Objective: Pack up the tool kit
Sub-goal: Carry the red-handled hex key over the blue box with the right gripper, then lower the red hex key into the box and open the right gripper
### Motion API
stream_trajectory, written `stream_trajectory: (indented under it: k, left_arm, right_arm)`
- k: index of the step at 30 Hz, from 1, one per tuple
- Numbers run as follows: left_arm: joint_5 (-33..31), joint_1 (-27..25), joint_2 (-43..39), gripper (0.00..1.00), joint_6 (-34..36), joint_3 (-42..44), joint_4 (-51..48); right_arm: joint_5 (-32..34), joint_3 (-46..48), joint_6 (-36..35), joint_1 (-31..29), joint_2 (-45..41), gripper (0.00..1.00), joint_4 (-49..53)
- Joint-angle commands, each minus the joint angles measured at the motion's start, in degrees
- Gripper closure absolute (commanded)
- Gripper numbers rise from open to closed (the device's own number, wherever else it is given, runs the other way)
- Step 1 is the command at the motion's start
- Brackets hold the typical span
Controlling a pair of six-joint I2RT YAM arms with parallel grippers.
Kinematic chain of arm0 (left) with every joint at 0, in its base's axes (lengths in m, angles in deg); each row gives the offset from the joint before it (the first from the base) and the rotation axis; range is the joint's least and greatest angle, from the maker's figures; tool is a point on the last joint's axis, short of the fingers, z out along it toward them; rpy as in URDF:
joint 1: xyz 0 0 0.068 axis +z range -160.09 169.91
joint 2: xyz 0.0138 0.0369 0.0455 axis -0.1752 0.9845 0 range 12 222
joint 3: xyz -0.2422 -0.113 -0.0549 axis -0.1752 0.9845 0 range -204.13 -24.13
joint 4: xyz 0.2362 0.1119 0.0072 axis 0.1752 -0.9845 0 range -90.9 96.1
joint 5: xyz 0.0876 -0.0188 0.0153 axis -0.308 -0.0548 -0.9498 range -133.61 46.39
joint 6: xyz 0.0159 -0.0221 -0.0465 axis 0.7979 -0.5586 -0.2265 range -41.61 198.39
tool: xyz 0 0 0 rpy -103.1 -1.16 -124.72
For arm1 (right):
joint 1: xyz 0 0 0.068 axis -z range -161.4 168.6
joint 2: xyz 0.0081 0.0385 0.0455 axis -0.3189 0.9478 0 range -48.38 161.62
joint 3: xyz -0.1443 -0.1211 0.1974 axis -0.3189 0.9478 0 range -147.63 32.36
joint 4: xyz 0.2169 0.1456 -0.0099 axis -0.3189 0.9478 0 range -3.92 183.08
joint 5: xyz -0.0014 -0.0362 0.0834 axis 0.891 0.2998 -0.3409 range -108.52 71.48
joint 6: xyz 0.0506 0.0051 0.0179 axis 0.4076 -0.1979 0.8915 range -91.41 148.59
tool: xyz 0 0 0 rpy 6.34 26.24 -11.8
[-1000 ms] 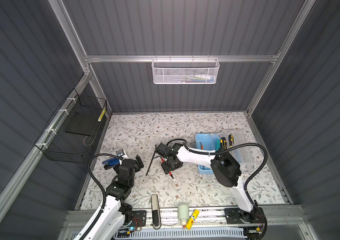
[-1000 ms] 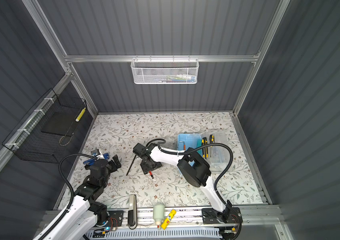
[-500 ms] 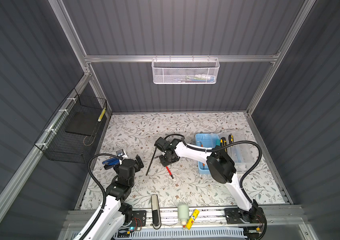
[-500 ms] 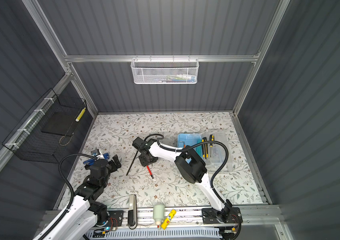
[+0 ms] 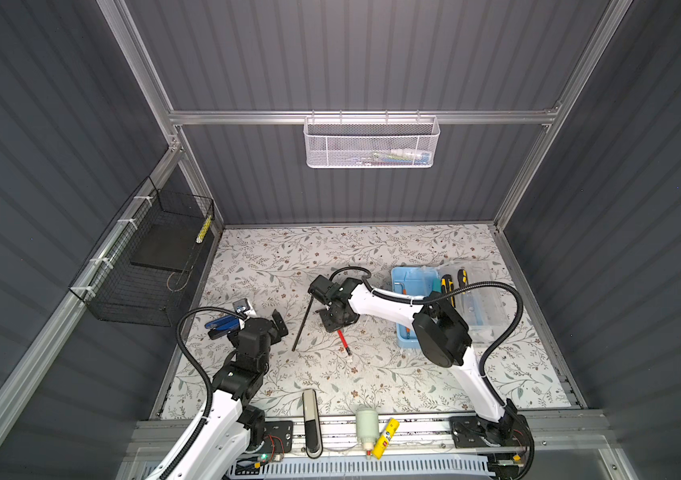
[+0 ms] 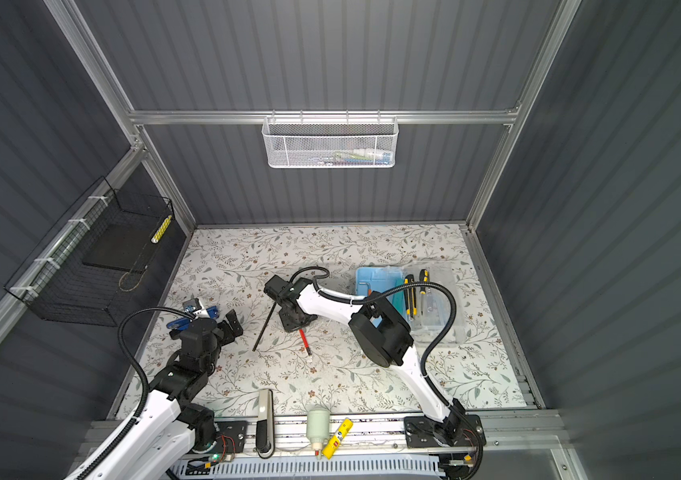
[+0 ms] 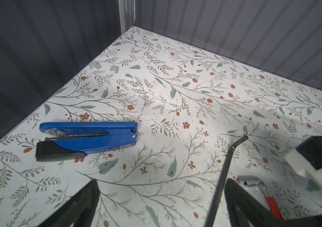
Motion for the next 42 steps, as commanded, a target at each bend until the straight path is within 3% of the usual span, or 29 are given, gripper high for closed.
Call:
stream_trajectory:
  k: [1, 11, 24, 33, 42]
  left_arm:
    - [-0.8, 0.4, 0.1, 0.01, -0.1, 0.2, 0.0]
    - [-0.8, 0.4, 0.0, 0.01, -0.1, 0.2, 0.1]
    - [-0.5, 0.4, 0.3, 0.01, 0.1, 0.1, 0.3]
    - [-0.3, 0.4, 0.7, 0.01, 0.3, 0.0, 0.4]
    - [-0.1, 0.4, 0.7, 0.0, 0.4, 0.0, 0.5]
  right_arm:
    - [2.8, 0.6, 0.0, 0.6, -2.1, 0.99, 2.2]
    - [4.7, 10.5, 0.9, 5.0, -17.0, 1.0, 0.7]
    - [10.2, 27.4, -2.6, 19.4, -38.7, 1.0, 2.4]
    - [10.6, 30.1, -5.3, 25.4, -35.7, 1.0, 0.1]
    - [11.0, 27.0, -5.5, 25.8, -28.4, 1.0, -1.0]
